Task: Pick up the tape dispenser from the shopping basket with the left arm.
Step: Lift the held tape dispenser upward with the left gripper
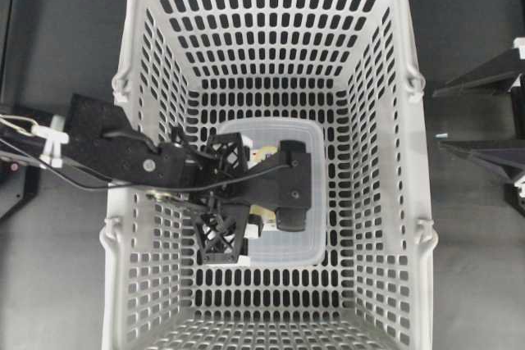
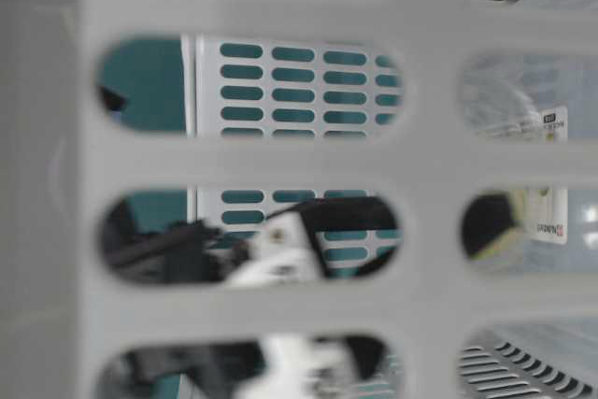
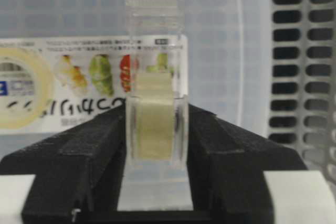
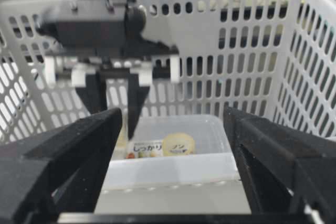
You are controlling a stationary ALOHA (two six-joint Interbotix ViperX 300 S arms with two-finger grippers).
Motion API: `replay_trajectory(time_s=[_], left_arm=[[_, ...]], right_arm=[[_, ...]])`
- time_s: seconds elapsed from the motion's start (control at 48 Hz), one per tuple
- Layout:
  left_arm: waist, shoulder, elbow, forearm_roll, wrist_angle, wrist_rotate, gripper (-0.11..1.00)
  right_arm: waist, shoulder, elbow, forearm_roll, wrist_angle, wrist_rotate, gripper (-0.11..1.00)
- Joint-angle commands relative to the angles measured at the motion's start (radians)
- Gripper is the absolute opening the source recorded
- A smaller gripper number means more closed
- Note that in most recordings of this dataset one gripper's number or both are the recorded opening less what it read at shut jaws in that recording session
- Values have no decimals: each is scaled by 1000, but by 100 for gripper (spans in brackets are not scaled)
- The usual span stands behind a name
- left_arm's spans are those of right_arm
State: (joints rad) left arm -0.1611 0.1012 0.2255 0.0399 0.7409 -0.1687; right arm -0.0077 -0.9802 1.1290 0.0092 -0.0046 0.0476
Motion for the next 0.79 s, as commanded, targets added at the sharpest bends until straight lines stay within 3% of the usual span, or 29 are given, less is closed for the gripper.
replay_trajectory(time_s=[0.0, 0.354, 0.771], left_arm=[[-2, -57, -89, 3, 71, 15, 30], [6, -91, -474, 3, 433, 87, 30], [14, -87, -457, 5, 440, 40, 30]], right_arm=[[-2, 3, -6, 2, -5, -2, 75], [-2, 3, 0, 2, -8, 0, 75], [-2, -8, 0, 2, -9, 0, 75]])
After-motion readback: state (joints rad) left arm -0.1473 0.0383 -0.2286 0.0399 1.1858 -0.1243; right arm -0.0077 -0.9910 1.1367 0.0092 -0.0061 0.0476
